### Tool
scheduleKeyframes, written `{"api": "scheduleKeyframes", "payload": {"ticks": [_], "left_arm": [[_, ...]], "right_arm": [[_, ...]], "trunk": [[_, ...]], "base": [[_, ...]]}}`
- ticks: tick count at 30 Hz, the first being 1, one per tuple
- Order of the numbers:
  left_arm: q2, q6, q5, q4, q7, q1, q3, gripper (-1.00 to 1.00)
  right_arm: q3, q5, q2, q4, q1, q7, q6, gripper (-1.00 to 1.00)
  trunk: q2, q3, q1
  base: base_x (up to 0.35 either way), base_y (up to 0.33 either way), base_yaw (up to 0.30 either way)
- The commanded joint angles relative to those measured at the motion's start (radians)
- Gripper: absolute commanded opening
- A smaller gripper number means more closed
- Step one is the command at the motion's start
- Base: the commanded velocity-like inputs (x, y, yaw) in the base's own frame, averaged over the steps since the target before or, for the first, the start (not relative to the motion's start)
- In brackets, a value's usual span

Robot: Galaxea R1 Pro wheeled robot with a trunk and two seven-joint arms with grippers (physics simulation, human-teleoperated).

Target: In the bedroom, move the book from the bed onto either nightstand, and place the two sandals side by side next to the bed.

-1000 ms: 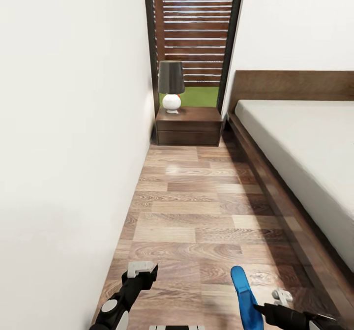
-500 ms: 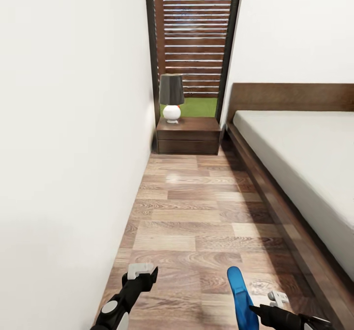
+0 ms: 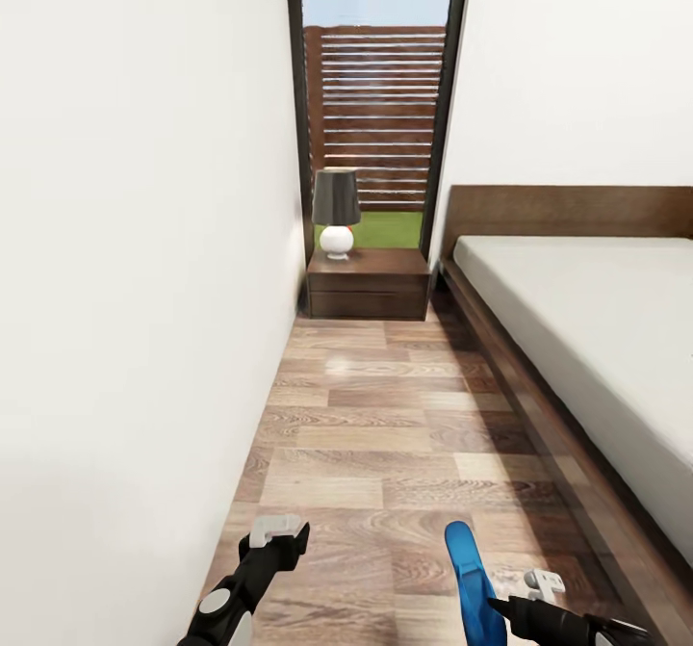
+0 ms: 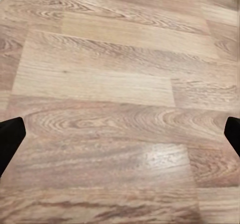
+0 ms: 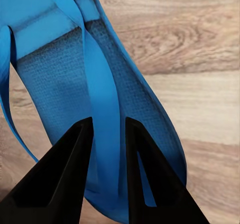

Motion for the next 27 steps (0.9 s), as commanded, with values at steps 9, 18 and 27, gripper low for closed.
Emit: {"api": "scheduleKeyframes", "payload": {"ticks": [9, 18, 27], "left_arm": [[0.0, 0.006, 0.01, -0.002, 0.0, 0.0, -0.001, 1.0], [0.0, 0.006, 0.01, -0.002, 0.0, 0.0, -0.001, 1.0], [0.0, 0.006, 0.01, -0.002, 0.0, 0.0, -0.002, 1.0]], "right_arm": [[0.003, -0.012, -0.002, -0.001, 0.0, 0.004, 0.011, -1.0], [0.003, -0.012, -0.002, -0.001, 0.0, 0.004, 0.011, -1.0], [0.003, -0.012, -0.002, -0.001, 0.0, 0.005, 0.011, -1.0]], "trunk": [[0.002, 0.034, -0.004], [0.004, 0.069, -0.008], [0.013, 0.103, -0.016]], "base": [[0.0, 0.0, 0.0], [0.0, 0.0, 0.0], [0.0, 0.0, 0.0]]}}
